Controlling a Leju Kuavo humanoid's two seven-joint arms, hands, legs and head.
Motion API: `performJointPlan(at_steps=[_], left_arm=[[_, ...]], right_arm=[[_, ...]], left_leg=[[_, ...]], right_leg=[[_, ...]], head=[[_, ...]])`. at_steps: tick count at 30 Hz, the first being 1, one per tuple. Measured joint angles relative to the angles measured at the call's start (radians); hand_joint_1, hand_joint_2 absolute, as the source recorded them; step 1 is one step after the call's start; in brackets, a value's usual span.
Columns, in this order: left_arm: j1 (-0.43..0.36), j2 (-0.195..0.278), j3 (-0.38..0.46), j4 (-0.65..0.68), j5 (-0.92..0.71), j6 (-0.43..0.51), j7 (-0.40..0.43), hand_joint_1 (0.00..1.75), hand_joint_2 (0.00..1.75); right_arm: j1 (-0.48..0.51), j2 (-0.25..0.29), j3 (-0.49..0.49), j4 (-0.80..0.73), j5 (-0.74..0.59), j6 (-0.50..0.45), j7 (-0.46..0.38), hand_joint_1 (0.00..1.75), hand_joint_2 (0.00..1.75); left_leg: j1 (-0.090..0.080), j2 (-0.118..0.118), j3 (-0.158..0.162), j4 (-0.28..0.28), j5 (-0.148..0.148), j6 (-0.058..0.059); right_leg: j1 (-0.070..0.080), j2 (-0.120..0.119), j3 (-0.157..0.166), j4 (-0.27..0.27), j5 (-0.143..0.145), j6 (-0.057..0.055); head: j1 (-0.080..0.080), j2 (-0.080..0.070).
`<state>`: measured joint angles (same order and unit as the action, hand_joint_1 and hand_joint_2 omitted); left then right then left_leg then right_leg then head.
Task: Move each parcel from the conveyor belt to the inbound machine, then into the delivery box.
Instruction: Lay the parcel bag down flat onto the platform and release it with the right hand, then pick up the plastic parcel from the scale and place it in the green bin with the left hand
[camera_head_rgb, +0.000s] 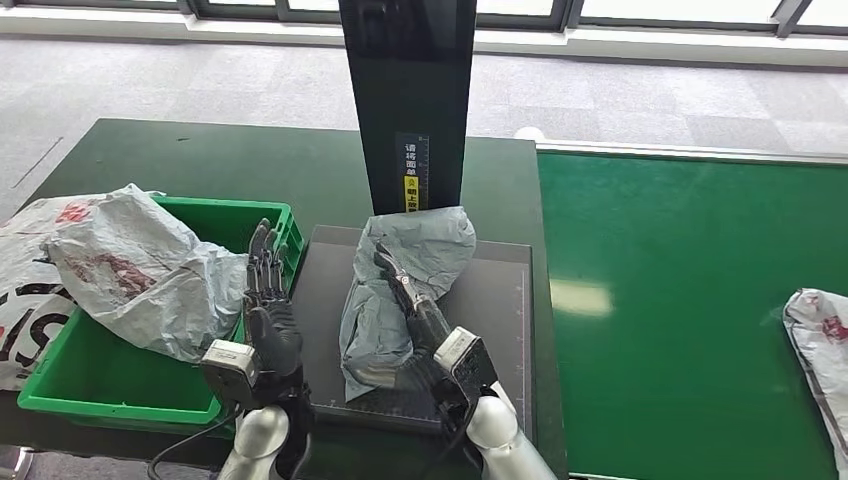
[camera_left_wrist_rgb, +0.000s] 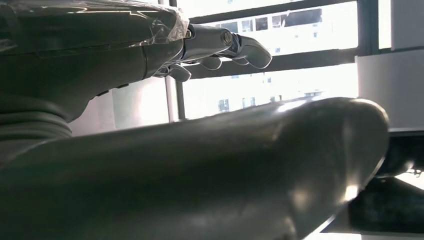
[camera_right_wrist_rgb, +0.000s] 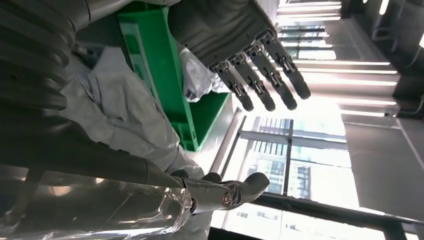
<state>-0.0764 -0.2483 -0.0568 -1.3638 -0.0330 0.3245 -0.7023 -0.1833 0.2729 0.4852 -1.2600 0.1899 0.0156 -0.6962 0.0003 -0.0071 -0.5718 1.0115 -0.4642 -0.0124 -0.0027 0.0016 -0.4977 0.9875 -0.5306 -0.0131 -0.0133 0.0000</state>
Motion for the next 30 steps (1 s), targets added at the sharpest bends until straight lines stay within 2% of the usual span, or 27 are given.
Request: performJointPlan(at_steps=[9,14,27,30], left_arm=[[0.012,-0.003,0.001,-0.062,0.017,0.023,0.0,0.0,0.0],[-0.011,-0.004,0.001,-0.07,0.02,0.036,0.0,0.0,0.0],[-0.034,-0.004,0.001,-0.066,0.014,0.053,0.0,0.0,0.0],[-0.033,-0.004,-0.001,-0.069,-0.006,0.085,0.0,0.0,0.0]], right_arm=[[0.068,-0.027,0.0,-0.117,-0.03,0.017,0.0,0.0,1.75],[0.114,-0.05,0.0,-0.19,-0.07,0.023,0.0,0.0,1.75],[0.148,-0.085,0.0,-0.245,-0.107,0.041,0.0,0.0,1.75],[0.157,-0.091,0.0,-0.269,-0.113,0.05,0.0,0.0,1.75]], left_leg=[[0.0,0.0,0.001,0.0,0.0,0.0],[0.0,0.0,0.001,0.0,0.0,0.0],[0.0,0.0,0.001,0.0,0.0,0.0],[0.0,0.0,0.001,0.0,0.0,0.0]], right_leg=[[0.0,0.0,0.0,0.0,0.0,0.0],[0.0,0.0,0.0,0.0,0.0,0.0],[0.0,0.0,0.0,0.0,0.0,0.0],[0.0,0.0,0.0,0.0,0.0,0.0]], head=[[0.0,0.0],[0.0,0.0],[0.0,0.0],[0.0,0.0]])
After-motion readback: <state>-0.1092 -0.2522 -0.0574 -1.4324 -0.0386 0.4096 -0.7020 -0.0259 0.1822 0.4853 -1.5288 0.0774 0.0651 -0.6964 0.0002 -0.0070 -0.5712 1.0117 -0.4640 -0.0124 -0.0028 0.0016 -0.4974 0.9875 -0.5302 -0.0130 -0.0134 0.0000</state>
